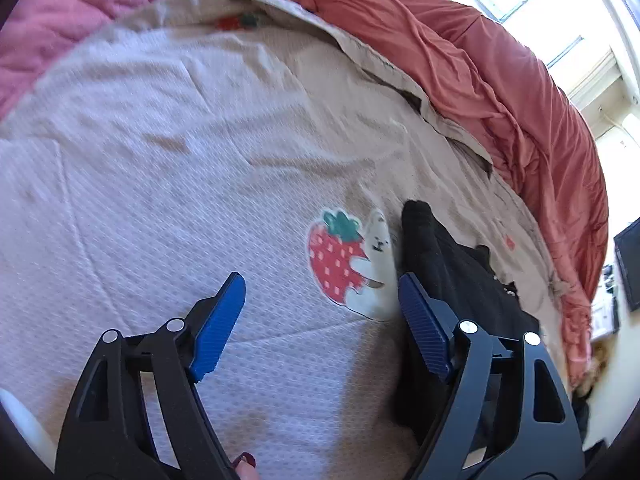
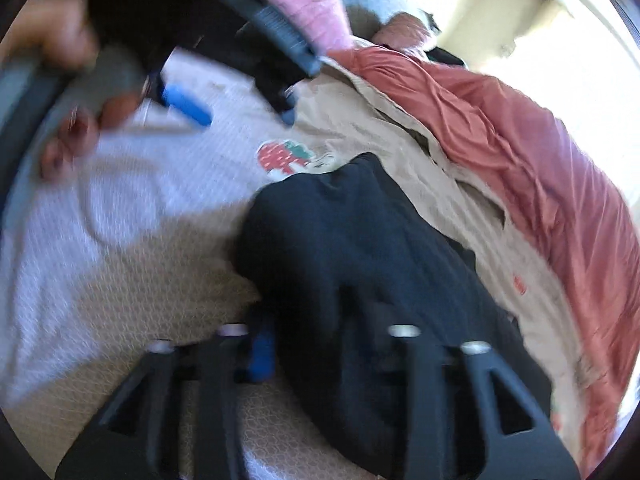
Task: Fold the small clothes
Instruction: 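Close the right gripper on the side edge of the black sweatshirt, then lift the gripped edge with the right gripper and fold it over the stack, then open the right gripper and release the folded edge, then pinch and straighten the folded edge of the sweatshirt with the right gripper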
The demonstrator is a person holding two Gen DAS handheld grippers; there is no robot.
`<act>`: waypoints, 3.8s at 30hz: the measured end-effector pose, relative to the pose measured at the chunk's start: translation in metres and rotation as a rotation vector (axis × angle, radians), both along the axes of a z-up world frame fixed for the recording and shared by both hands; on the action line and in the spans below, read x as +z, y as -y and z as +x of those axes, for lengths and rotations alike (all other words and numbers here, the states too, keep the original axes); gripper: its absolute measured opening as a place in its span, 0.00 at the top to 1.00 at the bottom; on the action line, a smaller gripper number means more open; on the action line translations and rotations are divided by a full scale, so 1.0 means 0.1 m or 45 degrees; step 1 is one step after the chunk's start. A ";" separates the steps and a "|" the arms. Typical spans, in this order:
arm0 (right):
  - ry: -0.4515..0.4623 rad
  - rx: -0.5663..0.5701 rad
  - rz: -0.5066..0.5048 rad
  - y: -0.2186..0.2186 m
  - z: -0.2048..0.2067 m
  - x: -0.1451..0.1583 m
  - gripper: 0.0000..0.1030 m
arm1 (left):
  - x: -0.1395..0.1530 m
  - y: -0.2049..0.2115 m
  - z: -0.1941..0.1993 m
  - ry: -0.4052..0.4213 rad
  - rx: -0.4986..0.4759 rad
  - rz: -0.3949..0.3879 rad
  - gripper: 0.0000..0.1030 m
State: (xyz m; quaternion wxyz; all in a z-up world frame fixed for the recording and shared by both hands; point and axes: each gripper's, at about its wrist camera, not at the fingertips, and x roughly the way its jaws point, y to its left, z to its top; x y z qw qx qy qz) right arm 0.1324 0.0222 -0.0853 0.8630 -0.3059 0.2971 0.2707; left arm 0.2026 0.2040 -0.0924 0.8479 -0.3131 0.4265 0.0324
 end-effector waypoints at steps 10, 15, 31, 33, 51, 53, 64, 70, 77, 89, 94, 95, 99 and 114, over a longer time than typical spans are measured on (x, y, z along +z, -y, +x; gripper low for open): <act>-0.311 -0.140 0.455 0.58 0.25 0.36 0.92 | -0.25 0.30 0.26 0.057 -0.190 -0.605 0.26; -0.325 -0.145 0.451 0.56 0.21 0.34 0.92 | -0.30 0.52 0.35 0.045 -0.286 -0.656 0.26; -0.260 -0.088 0.259 0.31 0.00 0.18 0.91 | -0.48 0.40 0.35 0.100 -0.229 -0.983 0.26; -0.209 -0.060 0.196 0.25 -0.06 0.15 0.91 | -0.49 0.42 0.36 0.087 -0.236 -0.956 0.27; -0.152 -0.087 0.330 0.73 -0.10 0.59 0.92 | 0.26 0.96 0.36 0.118 -0.347 -0.627 0.88; -0.141 -0.125 0.383 0.92 -0.09 0.68 0.92 | 0.41 1.15 0.41 0.103 -0.364 -0.592 0.88; -0.166 -0.412 0.641 2.18 -0.05 0.91 0.92 | 0.86 2.59 0.71 0.005 -0.560 -0.371 0.88; -0.282 -0.631 0.766 2.77 0.01 0.80 0.92 | 0.75 3.33 0.90 -0.090 -0.663 -0.245 0.87; -0.637 -0.921 1.025 3.38 0.01 0.33 0.90 | 0.55 3.71 0.98 -0.181 -0.717 -0.275 0.66; -0.711 -1.101 1.187 3.78 -0.19 0.29 0.71 | 0.68 3.10 0.40 -0.068 -0.590 0.377 0.61; -0.492 -1.164 1.143 3.99 -0.13 0.55 0.62 | 0.39 3.30 0.25 -0.096 -0.646 0.496 0.61; -0.445 -1.164 1.113 4.04 -0.11 0.58 0.59 | 0.38 3.36 0.20 -0.075 -0.653 0.550 0.61; -0.429 -1.049 1.012 4.05 0.19 0.56 0.56 | 0.36 3.38 0.11 -0.035 -0.648 0.596 0.61; -0.664 -0.747 0.852 3.52 1.02 0.11 0.56 | 0.37 3.35 0.11 -0.031 -0.660 0.541 0.61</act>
